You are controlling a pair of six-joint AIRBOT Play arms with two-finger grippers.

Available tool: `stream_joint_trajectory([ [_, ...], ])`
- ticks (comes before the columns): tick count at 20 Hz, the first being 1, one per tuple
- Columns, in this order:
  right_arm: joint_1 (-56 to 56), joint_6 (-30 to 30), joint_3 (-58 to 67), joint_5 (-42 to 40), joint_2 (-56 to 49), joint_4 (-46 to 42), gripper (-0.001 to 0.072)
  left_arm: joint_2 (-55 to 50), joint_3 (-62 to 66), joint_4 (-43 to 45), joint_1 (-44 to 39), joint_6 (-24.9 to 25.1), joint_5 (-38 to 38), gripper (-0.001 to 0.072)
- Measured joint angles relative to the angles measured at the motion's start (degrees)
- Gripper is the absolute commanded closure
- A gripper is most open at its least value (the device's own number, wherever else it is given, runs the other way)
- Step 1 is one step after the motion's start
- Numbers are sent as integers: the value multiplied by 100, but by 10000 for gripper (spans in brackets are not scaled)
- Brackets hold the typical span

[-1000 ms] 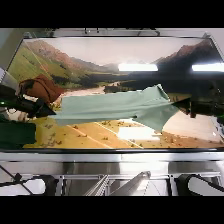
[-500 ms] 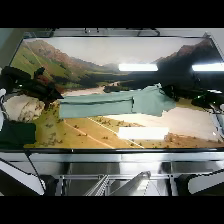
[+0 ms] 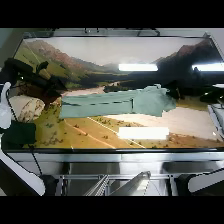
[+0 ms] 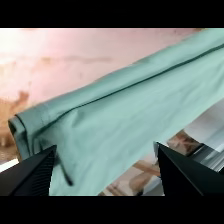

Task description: Fold the shirts.

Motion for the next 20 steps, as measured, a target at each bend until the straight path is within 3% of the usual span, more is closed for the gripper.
stream_joint_trajectory([
  [6, -317, 767, 658, 225, 17, -1620, 17, 269, 732, 2, -37, -334, 214, 6],
  [10, -107, 986, 743, 439, -452, -1808, 18, 339, 621, -74, -61, -452, 249, 6],
  [11, -17, 1005, 758, 492, -551, -1707, 55, 348, 544, -118, -76, -472, 249, 7],
  [13, 179, 1025, 774, 592, -715, -1554, 62, 365, 356, -192, -144, -490, 243, 9],
  [14, 286, 1027, 780, 595, -772, -1526, 171, 365, 247, -205, -203, -492, 208, 24],
  [17, 549, 1104, 769, 570, -887, -1552, 699, 369, -92, -258, -498, -487, 92, 25],
  [19, 645, 1158, 772, 562, -909, -1556, 697, 369, -369, -269, -791, -463, -144, 26],
  [20, 675, 1172, 774, 570, -916, -1532, 696, 369, -527, -271, -968, -463, -330, 87],
])
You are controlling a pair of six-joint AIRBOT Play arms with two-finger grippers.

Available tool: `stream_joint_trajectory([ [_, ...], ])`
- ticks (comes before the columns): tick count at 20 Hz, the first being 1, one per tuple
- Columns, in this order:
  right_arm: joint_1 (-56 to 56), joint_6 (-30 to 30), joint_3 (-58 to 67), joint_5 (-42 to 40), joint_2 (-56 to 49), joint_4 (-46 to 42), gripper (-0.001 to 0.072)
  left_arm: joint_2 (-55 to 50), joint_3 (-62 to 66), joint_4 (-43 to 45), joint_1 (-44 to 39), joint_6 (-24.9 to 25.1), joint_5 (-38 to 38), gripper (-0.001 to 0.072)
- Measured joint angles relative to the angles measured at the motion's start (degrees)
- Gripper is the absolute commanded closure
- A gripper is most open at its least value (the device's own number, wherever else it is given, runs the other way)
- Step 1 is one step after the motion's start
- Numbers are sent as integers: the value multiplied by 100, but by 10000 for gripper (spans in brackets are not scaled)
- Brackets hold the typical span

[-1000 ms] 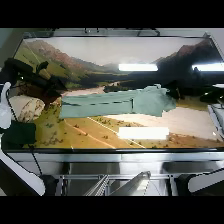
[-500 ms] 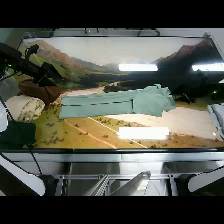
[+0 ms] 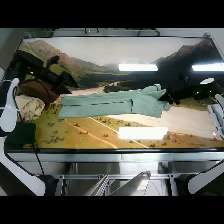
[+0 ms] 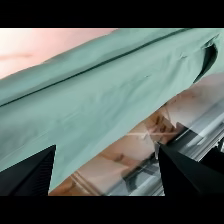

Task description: Fold the shirts.

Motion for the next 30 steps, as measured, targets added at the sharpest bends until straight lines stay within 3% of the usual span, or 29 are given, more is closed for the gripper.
stream_joint_trajectory([
  [1, 17, 7, 0, 33, -4, 26, 697, 0, -162, 2, -192, 2, -280, 298],
  [2, 22, 7, 0, 87, -4, 33, 697, 0, -313, 2, -391, 9, -603, 457],
  [4, -4, 17, 0, 262, 26, 20, 697, -9, -601, 2, -872, 20, -1274, 708],
  [9, -232, 28, 2, 645, 299, 87, 697, -520, -407, 90, -2177, -11, -2297, 706],
  [16, -938, -4, 28, 1353, 1165, 302, 697, -1381, 1040, 695, -3220, -756, -1917, 692],
  [20, -1117, -68, 44, 1786, 1899, 997, 697, -1436, 1440, 0, -3554, -758, -1762, 692],
  [25, -219, -37, 46, 1829, 2505, 1392, 696, -455, 1563, -789, -3051, -396, -1198, 692],
  [30, 1963, 98, 46, 459, 2310, 1204, 686, 1097, 1279, -960, -1770, -234, -334, 691],
])
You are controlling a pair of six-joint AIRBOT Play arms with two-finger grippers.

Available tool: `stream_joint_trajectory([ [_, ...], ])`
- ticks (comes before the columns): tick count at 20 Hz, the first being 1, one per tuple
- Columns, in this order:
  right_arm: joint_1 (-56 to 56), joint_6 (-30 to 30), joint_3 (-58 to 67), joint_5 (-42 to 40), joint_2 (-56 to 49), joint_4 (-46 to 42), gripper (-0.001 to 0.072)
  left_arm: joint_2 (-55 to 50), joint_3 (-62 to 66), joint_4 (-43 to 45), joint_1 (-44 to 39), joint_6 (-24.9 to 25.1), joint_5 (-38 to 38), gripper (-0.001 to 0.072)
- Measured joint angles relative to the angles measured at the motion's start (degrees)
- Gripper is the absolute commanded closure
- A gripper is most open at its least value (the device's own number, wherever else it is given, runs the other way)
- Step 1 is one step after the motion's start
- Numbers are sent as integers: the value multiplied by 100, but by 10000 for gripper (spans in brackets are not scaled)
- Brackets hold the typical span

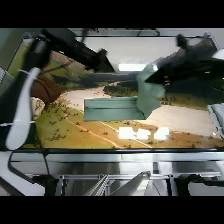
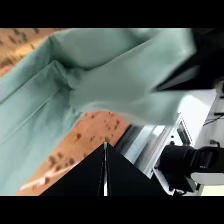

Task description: Fold the shirts.

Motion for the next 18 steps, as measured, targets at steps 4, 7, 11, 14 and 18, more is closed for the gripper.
stream_joint_trajectory([
  [4, 1950, 59, 24, -1762, -905, 33, 441, 1062, -1084, -22, 822, 260, 184, 692],
  [7, 2627, -26, 55, -2159, -1357, 81, 444, 1624, -1912, -39, 1204, 509, 149, 691],
  [11, 2273, -125, 70, -1600, -1266, 39, 465, 2201, -2828, -55, 1600, 750, -55, 691],
  [14, 1349, 70, 72, -1023, -868, -299, 460, 2540, -3421, -59, 1801, 890, -138, 691],
  [18, -63, 765, -55, -776, -575, -1191, 98, 2916, -4227, -55, 1954, 1034, -205, 691],
])
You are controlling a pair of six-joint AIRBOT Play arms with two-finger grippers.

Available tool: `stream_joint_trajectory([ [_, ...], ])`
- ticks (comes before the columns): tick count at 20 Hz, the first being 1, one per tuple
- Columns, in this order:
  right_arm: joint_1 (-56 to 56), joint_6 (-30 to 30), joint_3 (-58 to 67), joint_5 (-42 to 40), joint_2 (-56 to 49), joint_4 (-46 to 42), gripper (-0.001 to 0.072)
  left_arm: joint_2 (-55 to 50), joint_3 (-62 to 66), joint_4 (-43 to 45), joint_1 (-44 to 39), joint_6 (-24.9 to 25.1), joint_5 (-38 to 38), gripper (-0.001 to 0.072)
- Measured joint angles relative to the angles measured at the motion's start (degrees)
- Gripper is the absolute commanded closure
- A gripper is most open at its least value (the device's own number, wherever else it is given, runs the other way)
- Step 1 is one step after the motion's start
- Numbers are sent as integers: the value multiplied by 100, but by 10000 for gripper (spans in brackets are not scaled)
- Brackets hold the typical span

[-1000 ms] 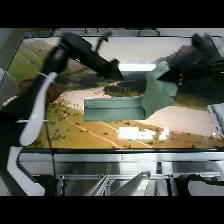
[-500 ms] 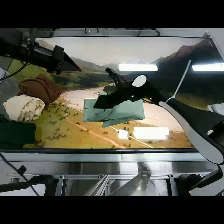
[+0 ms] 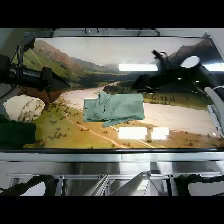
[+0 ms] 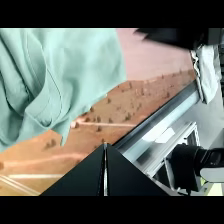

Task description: Fold the shirts.

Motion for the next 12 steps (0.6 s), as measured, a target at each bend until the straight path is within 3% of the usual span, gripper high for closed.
stream_joint_trajectory([
  [6, -861, 321, -782, 68, -372, -424, 98, 442, -940, 4, 52, 96, -52, 691],
  [12, -319, 140, -1027, 79, -1036, 365, 160, 702, -1231, 2, 55, 111, -90, 691],
])
